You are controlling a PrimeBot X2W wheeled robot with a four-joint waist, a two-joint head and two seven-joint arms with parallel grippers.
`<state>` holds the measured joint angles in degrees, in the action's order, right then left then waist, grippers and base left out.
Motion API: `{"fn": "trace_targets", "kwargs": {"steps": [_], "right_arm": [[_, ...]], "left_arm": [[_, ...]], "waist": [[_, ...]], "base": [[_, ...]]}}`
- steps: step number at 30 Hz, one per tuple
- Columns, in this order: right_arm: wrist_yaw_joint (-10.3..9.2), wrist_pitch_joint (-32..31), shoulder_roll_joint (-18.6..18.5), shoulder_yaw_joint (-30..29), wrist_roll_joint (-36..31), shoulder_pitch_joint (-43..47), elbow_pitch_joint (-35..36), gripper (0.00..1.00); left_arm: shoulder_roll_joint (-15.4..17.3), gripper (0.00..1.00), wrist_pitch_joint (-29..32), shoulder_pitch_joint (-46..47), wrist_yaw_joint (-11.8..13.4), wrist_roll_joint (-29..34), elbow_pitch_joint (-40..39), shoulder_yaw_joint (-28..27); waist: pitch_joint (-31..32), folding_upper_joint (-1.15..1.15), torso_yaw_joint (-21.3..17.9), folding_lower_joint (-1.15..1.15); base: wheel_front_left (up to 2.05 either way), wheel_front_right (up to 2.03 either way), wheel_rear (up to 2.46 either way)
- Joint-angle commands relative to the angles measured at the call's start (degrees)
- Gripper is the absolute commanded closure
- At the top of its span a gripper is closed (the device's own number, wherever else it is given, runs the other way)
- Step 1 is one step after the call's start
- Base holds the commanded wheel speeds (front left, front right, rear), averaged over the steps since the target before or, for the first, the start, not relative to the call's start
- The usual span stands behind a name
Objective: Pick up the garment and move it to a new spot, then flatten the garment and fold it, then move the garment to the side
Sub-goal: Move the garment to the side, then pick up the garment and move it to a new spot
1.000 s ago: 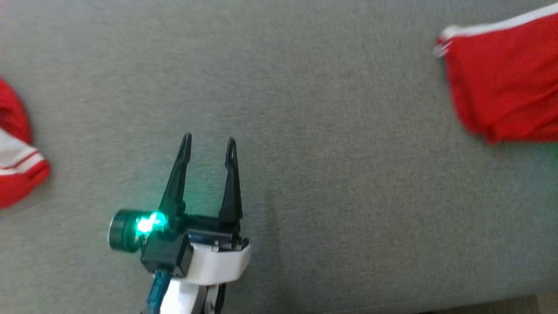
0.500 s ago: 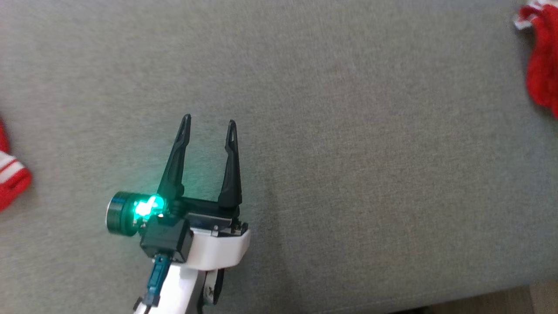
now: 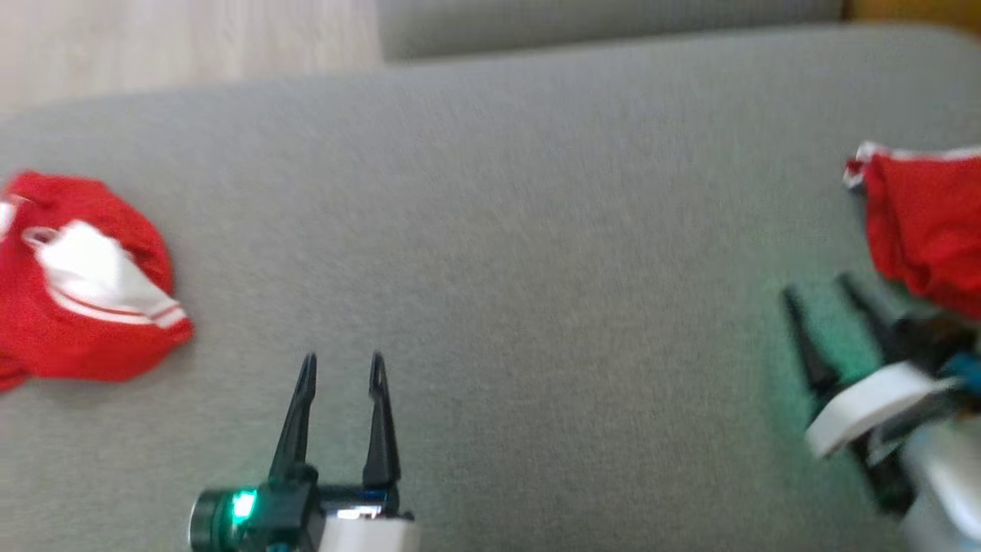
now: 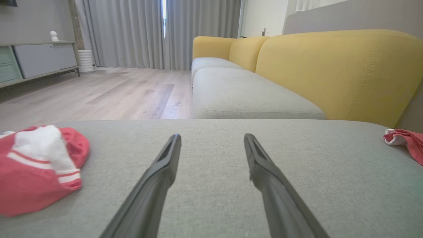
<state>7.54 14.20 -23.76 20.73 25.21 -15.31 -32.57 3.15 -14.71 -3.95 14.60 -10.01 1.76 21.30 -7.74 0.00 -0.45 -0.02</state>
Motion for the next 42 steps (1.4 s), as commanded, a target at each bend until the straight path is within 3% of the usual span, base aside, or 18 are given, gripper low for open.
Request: {"fn": "trace_targets", "kwargs": {"steps": [1,6,12,18,27,42], "right_arm": [[-0.05,0.7,-0.4,0.5,0.3,0.3,1.9,0.0],[-0.05,0.8,5.4,-3.4,-4.3,6.7,9.8,0.0],[-0.05,0.8,11.2,-8.2,-11.9,16.9,20.2,0.0],[-0.05,0.8,15.6,-11.3,-13.6,25.7,24.0,0.0],[-0.05,0.8,17.0,-12.6,-14.6,28.4,24.8,0.0],[-0.05,0.8,16.3,-11.7,-14.5,28.7,24.8,0.0]], "left_arm": [[-0.3,0.0,-0.3,0.6,-0.1,0.4,-1.4,-2.1],[-0.3,0.0,-0.3,-1.7,-1.8,0.7,-1.1,-3.6],[-0.3,0.0,-0.3,-5.7,-1.9,0.0,-2.3,-6.4],[-0.3,0.0,-0.3,-10.3,-3.9,1.1,-3.6,-8.7],[-0.2,0.0,-0.3,-13.6,-5.8,3.1,-3.1,-11.0],[-0.3,0.0,-0.3,-13.3,-6.3,3.2,-1.8,-11.6]], "waist": [[6.5,0.0,3.1,0.02],[9.8,0.0,3.9,0.02],[12.8,0.0,3.9,0.02],[15.9,0.0,3.8,0.02],[17.0,0.0,3.4,0.02],[16.8,0.0,4.0,0.02]], "base": [[0.0,0.0,0.0],[0.0,0.0,0.0],[0.0,0.0,0.0],[0.0,0.0,0.0],[0.0,0.0,0.0],[0.0,0.0,0.0]]}}
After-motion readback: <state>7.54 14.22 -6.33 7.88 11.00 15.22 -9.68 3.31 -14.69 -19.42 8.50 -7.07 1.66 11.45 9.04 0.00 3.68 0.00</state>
